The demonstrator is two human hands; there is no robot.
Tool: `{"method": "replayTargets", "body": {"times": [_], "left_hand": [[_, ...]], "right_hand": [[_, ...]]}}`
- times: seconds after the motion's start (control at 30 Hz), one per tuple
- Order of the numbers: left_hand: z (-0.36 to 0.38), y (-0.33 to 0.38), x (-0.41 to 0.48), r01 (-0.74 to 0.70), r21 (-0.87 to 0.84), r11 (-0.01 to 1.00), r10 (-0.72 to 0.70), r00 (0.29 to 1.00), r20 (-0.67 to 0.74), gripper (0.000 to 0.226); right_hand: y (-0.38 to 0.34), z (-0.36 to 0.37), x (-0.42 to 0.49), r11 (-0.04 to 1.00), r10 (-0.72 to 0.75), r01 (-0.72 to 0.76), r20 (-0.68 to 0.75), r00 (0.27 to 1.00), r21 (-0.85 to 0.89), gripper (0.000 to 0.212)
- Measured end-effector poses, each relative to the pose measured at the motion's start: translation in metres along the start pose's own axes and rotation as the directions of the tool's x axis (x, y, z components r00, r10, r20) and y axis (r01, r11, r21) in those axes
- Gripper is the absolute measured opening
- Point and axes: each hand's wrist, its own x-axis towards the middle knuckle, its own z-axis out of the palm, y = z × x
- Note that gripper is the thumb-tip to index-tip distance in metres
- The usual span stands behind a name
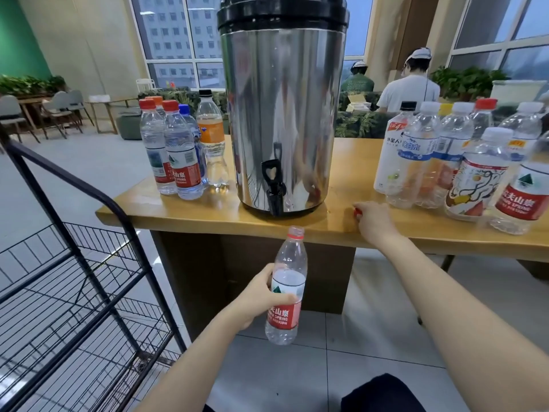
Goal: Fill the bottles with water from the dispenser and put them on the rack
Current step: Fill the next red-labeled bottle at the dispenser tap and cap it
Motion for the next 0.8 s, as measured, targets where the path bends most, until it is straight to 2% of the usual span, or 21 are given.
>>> {"method": "replayTargets", "body": {"times": [0.13, 0.23, 0.37, 0.47, 0.53, 0.8], "left_hand": [[-0.004, -0.003, 0.002, -0.039, -0.011, 0.999, 0.038, 0.995, -0.088, 0.061], [-0.007, -0.002, 0.006, -0.064, -0.004, 0.998, 0.063, 0.990, -0.125, 0.060], [-0.009, 0.007, 0.012, -0.076, -0.004, 0.997, 0.074, 0.979, -0.190, 0.063], [-0.011, 0.012, 0.016, -0.077, -0.016, 0.997, 0.072, 0.972, -0.225, 0.065], [-0.012, 0.014, 0.017, -0.079, -0.004, 0.997, 0.076, 0.970, -0.232, 0.067], [-0.010, 0.015, 0.021, -0.071, 0.035, 0.997, 0.077, 0.960, -0.270, 0.068]], "right_hand": [[-0.014, -0.002, -0.003, 0.999, -0.037, 0.034, -0.107, 0.994, -0.026, 0.039], [-0.041, -0.015, -0.010, 0.976, -0.165, 0.194, -0.240, 0.957, 0.103, 0.037], [-0.091, -0.037, -0.023, 0.834, -0.402, 0.498, -0.356, 0.844, 0.238, 0.028], [-0.124, -0.048, -0.037, 0.733, -0.508, 0.626, -0.398, 0.764, 0.267, 0.030], [-0.135, -0.050, -0.040, 0.722, -0.524, 0.638, -0.390, 0.757, 0.269, 0.029], [-0.145, -0.057, -0.040, 0.783, -0.509, 0.605, -0.409, 0.757, 0.146, 0.028]]}}
